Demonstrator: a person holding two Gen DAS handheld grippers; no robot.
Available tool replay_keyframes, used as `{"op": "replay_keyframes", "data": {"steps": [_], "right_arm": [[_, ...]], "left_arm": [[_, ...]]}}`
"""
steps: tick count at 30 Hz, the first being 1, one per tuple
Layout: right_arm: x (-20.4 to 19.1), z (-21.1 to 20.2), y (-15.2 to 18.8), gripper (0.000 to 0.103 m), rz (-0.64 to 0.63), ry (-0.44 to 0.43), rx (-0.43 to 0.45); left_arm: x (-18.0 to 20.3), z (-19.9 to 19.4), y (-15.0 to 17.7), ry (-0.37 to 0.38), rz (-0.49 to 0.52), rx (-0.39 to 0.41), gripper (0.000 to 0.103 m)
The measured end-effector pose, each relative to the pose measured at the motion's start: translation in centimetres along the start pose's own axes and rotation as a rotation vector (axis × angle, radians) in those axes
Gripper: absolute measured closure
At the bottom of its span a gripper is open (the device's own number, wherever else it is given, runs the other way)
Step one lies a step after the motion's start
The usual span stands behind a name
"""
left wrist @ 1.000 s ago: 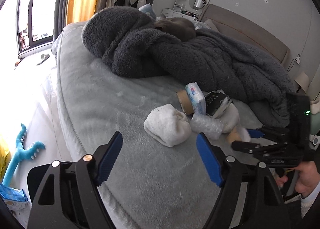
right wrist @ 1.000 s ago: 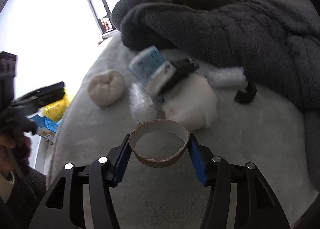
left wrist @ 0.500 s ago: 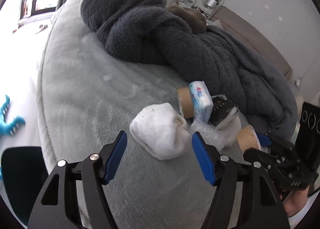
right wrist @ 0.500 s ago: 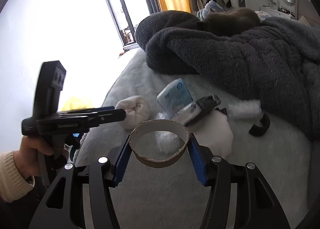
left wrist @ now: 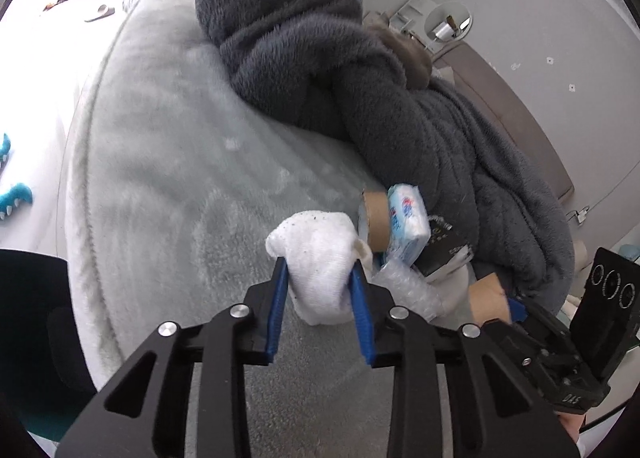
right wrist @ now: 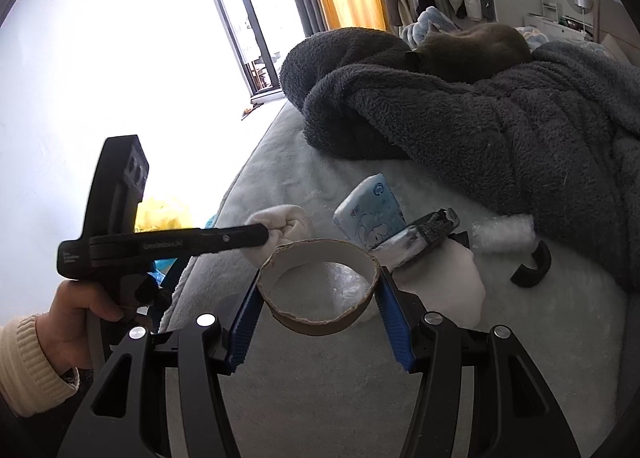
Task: Collect trash
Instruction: 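Grasp the white sock ball with the left tool while the right tool lifts the tape core, then carry both items to the black bin and open the left tool over it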
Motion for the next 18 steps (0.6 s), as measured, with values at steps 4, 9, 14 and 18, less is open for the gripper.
{"op": "replay_keyframes", "data": {"steps": [4, 9, 14, 18], "right_arm": [[-1.0, 0.1, -0.8, 0.046, -0.014, -0.001, 0.013], [-2.1, 0.8, -1.6, 0.046, -0.014, -0.006, 0.018], [-3.5, 2.4, -2.5, 0.046, -0.016, -0.015, 0.015], [-5.2, 3.9, -3.0, 0.046, -0.028, -0.028, 0.005]], "left_arm": [[-0.6, -1.3, -0.7, -0.034, 0.018, 0.034, 0.071], [-1.0, -2.8, -1.1, -0.071, 0.075, 0.047, 0.071], [-2.7, -4.2, -1.2, -0.109, 0.09, 0.049, 0.071], [-4.3, -5.4, -1.4, -0.137, 0.095, 0.052, 0.071]]}}
Point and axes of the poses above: each gripper's, at about its wrist camera, not at the fingertips, and z roughly the way its jaws point, x to its right, y to its underside, the point moved 8 cm from there along z, roughly the way its jaws point, and after that the axes turned 10 degrees about z, right-handed, at the moved point
